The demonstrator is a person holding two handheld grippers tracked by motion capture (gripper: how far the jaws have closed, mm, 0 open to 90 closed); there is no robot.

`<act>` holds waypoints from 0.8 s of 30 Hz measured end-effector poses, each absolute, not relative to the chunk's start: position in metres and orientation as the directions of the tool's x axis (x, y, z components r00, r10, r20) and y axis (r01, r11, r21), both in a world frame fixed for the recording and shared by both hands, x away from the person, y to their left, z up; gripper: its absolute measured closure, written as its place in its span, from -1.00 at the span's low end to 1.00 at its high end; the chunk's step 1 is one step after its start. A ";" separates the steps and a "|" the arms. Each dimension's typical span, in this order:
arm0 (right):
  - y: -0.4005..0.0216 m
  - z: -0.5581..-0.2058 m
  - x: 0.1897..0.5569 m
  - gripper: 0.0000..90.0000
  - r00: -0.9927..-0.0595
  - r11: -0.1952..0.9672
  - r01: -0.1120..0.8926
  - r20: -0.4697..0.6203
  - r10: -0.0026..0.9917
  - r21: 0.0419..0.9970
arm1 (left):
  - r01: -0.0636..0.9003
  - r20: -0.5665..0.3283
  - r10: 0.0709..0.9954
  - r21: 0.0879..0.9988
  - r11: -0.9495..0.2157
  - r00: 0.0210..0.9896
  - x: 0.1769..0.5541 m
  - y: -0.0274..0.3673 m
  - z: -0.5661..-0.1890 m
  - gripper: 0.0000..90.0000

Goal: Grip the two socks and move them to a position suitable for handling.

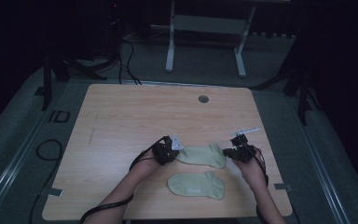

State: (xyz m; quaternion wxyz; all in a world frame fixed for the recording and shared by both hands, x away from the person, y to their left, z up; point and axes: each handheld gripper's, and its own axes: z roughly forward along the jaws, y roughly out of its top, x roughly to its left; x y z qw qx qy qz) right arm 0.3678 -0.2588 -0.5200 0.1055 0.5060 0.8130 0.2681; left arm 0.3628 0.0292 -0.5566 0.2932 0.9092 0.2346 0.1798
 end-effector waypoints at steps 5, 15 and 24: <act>-0.261 -0.527 0.367 0.92 -0.465 0.361 0.771 0.077 0.882 0.524 | 0.302 0.223 0.517 0.598 -0.742 0.827 0.365 0.025 -0.556 0.95; -0.265 -0.533 0.367 0.71 -0.466 0.365 0.780 0.083 0.881 0.508 | 0.337 0.164 0.543 0.629 -0.701 0.824 0.367 0.030 -0.556 0.82; -0.265 -0.527 0.365 0.49 -0.475 0.365 0.769 0.087 0.876 0.524 | 0.345 0.132 0.519 0.609 -0.715 0.844 0.359 0.029 -0.550 0.55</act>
